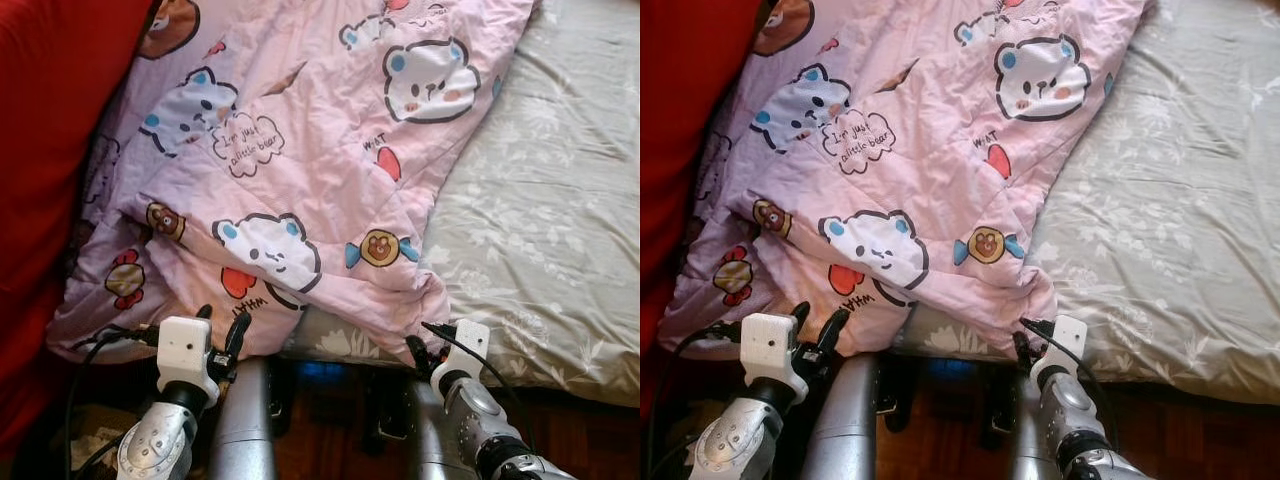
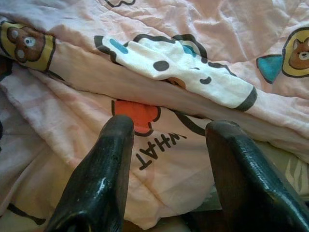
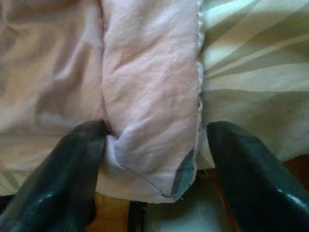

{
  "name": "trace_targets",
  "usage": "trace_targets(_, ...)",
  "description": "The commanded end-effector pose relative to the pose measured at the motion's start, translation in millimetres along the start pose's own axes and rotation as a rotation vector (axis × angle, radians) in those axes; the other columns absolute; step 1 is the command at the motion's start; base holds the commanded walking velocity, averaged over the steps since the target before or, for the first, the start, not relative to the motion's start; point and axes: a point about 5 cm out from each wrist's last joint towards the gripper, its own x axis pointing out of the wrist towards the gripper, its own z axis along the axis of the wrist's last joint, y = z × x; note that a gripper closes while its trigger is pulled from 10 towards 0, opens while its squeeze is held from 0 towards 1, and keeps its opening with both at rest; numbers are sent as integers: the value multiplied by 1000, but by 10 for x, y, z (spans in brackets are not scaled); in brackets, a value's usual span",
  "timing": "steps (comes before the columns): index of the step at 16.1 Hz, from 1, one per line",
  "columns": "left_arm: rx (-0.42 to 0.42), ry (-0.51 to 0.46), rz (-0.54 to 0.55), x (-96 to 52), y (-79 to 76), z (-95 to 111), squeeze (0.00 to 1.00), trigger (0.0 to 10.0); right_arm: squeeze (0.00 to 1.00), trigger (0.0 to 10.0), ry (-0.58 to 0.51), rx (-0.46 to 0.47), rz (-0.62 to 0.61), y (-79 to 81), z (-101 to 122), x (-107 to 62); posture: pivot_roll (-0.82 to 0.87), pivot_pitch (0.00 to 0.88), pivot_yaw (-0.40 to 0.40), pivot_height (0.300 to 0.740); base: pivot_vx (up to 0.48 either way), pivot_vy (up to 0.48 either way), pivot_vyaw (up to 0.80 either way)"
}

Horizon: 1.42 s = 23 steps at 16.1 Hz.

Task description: Clean up the room

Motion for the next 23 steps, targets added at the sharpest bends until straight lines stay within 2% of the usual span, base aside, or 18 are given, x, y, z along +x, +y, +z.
trace_targets(1, 5, 47, -2, -78, 5, -63, 0, 10000, 0, 0, 59, 9, -42, -119, -198, -67, 262, 541, 14, 637, 0, 0, 0)
trace_targets(5, 18, 51, -22, -101, -29, -51, 0, 10000, 0, 0, 62, -7, -46, -141, -207, -74, 260, 537, 14, 637, 0, 0, 0)
trace_targets(7, 49, 41, -78, -115, -132, 5, 0, 10000, 0, 0, 56, -39, -10, -93, -210, -71, 265, 536, 16, 637, 0, 0, 0)
trace_targets(9, 49, 50, -84, -134, -156, -16, 0, 10000, 0, 0, 60, -43, -17, -99, -224, -76, 261, 535, 15, 637, 0, 0, 0)
trace_targets(19, 62, 80, -93, -181, -166, -49, 0, 10000, 0, 0, 61, -42, -36, -143, -260, -98, 260, 548, 22, 637, 0, 0, 0)
trace_targets(23, 68, 133, -74, -203, -108, -220, 0, 10000, 0, 0, 44, -41, -49, -179, -272, -116, 239, 521, 20, 637, 0, 0, 0)
